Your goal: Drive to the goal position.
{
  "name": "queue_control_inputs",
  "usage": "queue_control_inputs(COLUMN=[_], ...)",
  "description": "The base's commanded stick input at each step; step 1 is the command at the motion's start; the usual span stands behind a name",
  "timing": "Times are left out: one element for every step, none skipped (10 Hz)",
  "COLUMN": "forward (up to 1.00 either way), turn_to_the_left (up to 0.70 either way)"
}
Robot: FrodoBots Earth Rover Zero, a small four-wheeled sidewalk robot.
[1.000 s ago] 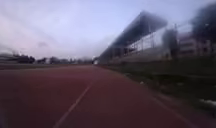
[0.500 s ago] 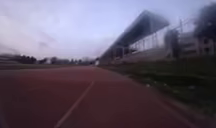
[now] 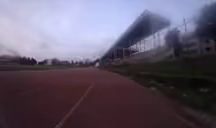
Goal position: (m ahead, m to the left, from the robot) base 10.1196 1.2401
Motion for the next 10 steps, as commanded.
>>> queue_control_inputs(forward=[0.70,0.70,0.70,0.70,0.70,0.70,0.70,0.70,0.70,0.70], turn_to_the_left=[0.00,0.00,0.00,0.00,0.00,0.00,0.00,0.00,0.00,0.00])
